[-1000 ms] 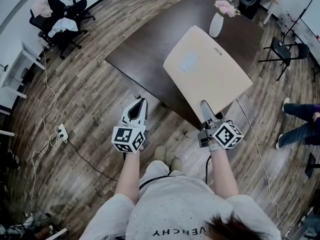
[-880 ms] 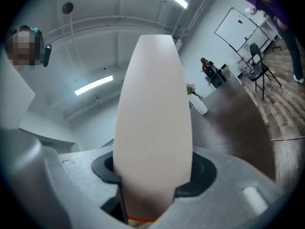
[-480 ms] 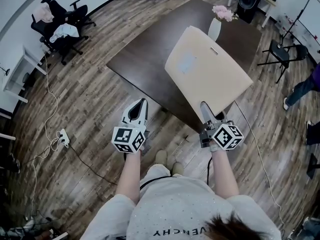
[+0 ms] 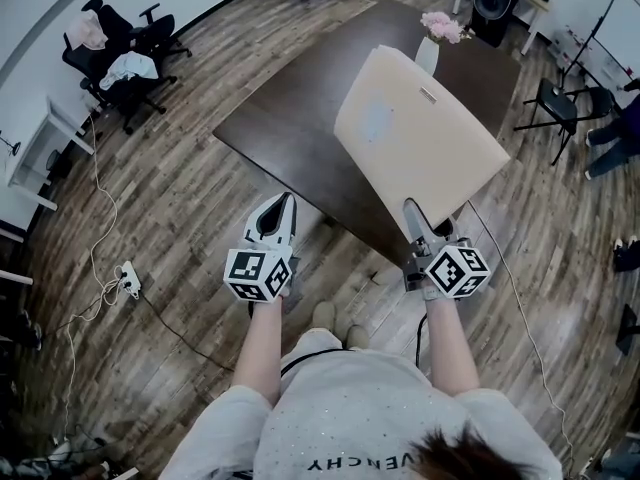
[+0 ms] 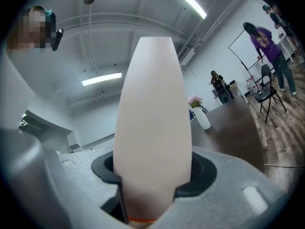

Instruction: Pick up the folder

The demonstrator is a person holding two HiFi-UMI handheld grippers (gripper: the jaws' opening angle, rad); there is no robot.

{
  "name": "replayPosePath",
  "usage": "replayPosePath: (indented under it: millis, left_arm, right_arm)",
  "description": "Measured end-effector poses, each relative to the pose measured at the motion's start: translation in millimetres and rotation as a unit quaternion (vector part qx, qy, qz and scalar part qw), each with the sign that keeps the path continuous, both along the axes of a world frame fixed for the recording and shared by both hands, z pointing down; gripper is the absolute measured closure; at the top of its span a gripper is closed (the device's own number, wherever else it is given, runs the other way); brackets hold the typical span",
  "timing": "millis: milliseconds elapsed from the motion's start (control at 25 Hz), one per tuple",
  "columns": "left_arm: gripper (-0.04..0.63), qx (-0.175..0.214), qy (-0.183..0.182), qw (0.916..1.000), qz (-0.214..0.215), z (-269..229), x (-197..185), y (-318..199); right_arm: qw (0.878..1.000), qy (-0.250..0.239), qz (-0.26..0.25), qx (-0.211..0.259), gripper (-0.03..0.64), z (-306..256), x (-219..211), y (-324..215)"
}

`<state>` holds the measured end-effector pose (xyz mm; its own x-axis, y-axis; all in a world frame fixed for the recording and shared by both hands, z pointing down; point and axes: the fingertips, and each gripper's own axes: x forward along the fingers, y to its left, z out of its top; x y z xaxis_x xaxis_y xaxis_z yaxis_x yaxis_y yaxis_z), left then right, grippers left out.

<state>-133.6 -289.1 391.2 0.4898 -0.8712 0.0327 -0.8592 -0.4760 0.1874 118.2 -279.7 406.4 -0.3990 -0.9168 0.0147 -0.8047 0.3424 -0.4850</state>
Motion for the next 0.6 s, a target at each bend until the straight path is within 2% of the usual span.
replayPosePath:
  millis: [600]
  left_arm:
    - [0.597, 0.001, 0.004, 1.0, -0.007, -12, 0, -10]
  right_arm:
    - [0.999, 0.031, 0.025, 0.028, 0.348, -23, 19, -4]
